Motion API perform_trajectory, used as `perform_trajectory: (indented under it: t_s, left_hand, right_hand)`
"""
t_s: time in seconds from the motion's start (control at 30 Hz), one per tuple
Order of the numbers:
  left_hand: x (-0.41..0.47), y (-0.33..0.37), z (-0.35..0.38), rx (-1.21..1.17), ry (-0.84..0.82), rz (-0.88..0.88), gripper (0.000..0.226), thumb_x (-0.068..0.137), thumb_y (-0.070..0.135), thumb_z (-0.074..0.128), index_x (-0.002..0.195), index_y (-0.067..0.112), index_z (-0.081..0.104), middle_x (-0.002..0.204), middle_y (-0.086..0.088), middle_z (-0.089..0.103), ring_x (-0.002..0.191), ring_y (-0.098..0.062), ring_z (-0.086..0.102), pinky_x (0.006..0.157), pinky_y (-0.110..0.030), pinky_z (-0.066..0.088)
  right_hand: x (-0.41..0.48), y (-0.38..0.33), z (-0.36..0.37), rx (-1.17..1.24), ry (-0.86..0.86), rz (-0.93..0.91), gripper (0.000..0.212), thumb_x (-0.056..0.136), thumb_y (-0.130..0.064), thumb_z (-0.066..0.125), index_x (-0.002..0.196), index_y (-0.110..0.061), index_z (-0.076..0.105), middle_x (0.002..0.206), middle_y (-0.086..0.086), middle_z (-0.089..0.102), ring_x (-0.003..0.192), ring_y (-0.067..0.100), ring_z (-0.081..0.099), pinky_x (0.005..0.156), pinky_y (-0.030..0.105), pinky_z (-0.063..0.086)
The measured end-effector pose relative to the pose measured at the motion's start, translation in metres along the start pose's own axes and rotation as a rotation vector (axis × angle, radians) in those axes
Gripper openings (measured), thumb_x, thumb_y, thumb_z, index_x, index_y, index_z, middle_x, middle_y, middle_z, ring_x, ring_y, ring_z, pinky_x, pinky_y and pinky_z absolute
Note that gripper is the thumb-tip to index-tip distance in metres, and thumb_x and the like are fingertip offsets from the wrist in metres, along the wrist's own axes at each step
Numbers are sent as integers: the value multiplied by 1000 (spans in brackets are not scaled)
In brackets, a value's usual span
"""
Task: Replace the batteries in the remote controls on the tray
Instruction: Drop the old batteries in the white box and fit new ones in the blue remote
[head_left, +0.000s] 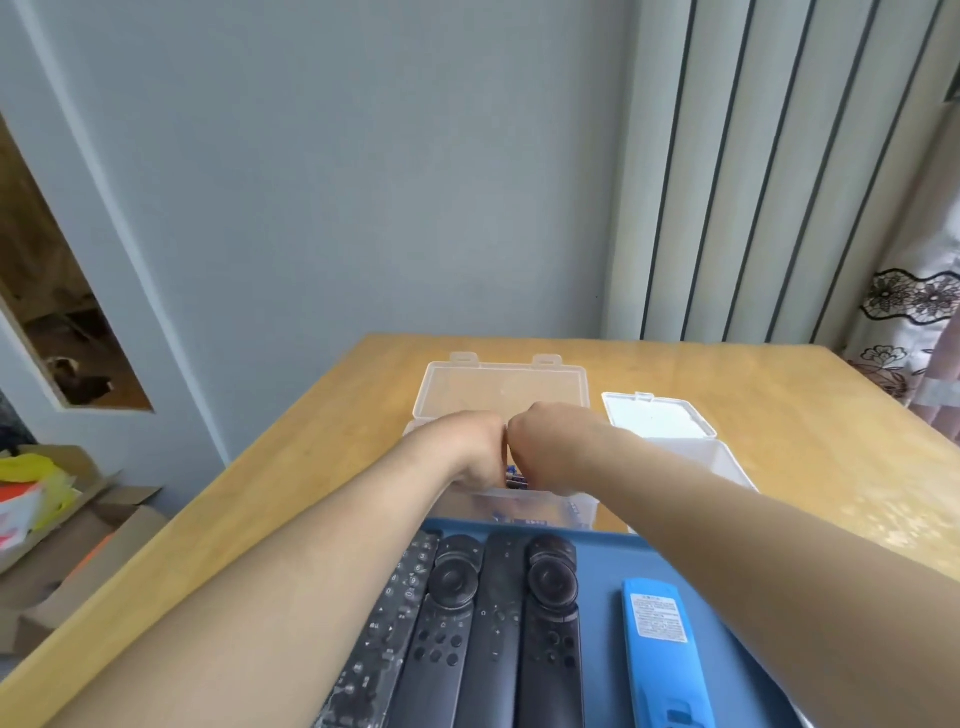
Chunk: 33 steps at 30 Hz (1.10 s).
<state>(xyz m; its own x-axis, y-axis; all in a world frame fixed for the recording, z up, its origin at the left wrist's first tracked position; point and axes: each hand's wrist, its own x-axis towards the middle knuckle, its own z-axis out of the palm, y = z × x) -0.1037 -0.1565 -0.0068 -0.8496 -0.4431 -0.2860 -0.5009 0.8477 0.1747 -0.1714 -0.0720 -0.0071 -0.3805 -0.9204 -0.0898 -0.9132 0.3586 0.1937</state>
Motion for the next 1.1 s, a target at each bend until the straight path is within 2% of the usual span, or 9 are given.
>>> perform_trajectory:
  t_s: [0.1,0.17,0.27,0.4,0.5,0.67,0.77,0.93,1.1]
  left_hand:
    - [5,-3,-2,20,-48,-8,31,62,28,88,77,16,65,80,0,66,67,-19,58,62,-27,50]
    - [3,-10,-4,-29,-38,-35,27,69,27,81,88,10,71,82,-2,68,72,-22,59,67,-30,51]
    - [-11,-23,-6,-478,114,-38,20,78,24,72,81,4,73,71,-3,64,63,-18,52,61,-25,45]
    - [-49,-26,-4,-1461,112,173,12,88,11,63,79,5,68,69,-6,67,53,-8,58,51,-14,50]
    - [-78,-19,1,-1744,58,296,11,80,16,65,72,9,71,67,-5,66,53,-8,59,48,-14,50]
    - [-112,3,9,-1830,5,380,12,80,15,66,70,11,73,72,-8,70,58,-12,65,51,-16,53]
    - [-136,22,21,-1754,-11,440,13,80,17,63,76,12,74,69,-7,69,54,-11,64,49,-15,52]
    - [-157,42,44,-1748,-63,479,20,83,15,65,101,17,72,74,-8,69,55,-12,64,51,-15,52]
    - [-165,57,67,-1819,-46,440,30,79,13,62,106,20,73,71,-10,67,55,-13,66,49,-16,53]
  right_hand:
    - [2,0,2,-16,-52,8,16,91,-5,55,105,-10,61,76,3,44,72,24,50,64,31,44]
    - [3,0,2,5,-60,4,12,91,-9,58,102,-9,62,70,1,43,70,22,51,64,31,46]
    - [0,12,-6,202,49,30,13,87,-19,64,91,-7,67,70,3,59,68,22,58,62,31,51]
    - [-32,32,-25,1081,197,98,8,84,-13,73,79,-7,73,73,10,71,60,15,60,55,24,50]
    - [-71,28,-32,1643,233,81,5,85,-4,70,81,-6,70,70,5,61,58,10,51,53,16,46]
    - [-124,16,-31,2068,243,41,15,72,-6,70,87,-9,71,79,3,67,68,12,58,62,19,52]
    - [-159,8,-27,2083,275,-5,18,75,-8,68,92,-10,71,88,8,72,75,14,69,67,23,56]
    - [-194,2,-13,2044,381,34,23,73,-11,70,96,-8,71,84,8,74,68,13,69,63,20,54]
    - [-214,-1,11,1973,369,113,27,71,-17,72,96,-8,71,82,10,71,66,18,68,63,23,55]
